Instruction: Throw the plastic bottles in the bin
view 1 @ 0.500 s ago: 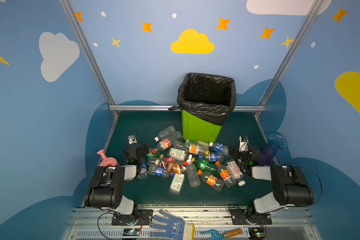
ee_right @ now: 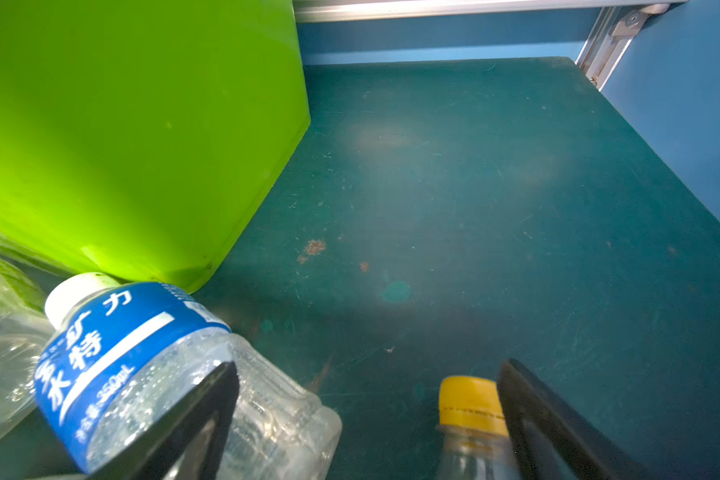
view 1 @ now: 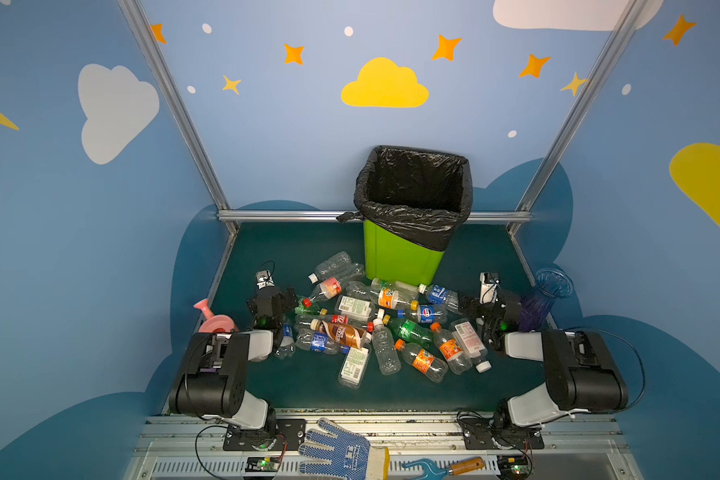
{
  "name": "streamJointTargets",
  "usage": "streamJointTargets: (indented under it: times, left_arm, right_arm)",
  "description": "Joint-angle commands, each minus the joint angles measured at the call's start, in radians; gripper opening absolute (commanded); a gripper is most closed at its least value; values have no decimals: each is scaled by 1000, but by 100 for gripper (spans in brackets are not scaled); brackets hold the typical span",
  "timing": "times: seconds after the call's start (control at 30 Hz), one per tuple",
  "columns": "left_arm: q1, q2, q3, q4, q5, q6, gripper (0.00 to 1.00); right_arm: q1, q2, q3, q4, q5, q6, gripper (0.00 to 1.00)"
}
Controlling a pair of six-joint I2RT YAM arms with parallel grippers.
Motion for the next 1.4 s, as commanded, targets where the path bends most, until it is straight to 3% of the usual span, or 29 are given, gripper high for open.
streamJointTargets:
  times: [0.0,0.43,0.57,0.6,0.7,0.8,1.0,1.2,1.37]
  left_arm:
    - [1,0,1,2,-7,2,100]
    - [1,-3,-2,5,-7,1,100]
    - [2,-18,6,4,-35,-22,100]
    - [2,-40,46,-80,-68,-31,100]
    - [5,-100,248,-506,-104,-75,100]
    - [0,-122,368,-691,-82,-84,100]
    - [-4,-238,367,-769,-85,-133,100]
    - [-5,-324,337,-812,-93,-235,100]
    - [-4,-337,330,-810,-72,-247,100]
  right_arm:
    - [0,-15,18,-11,-12,6,98]
    - [4,-19,12,-5,-7,5,98]
    - [6,-55,50,-83,59,33,98]
    - [3,-77,71,-134,60,41,98]
    - [1,-165,231,-552,74,80,98]
    - [2,-207,331,-796,68,106,98]
    - [-10,-271,432,-1123,141,215,98]
    - [-60,-279,500,-1315,154,230,98]
    - [-83,-232,522,-1402,143,233,96]
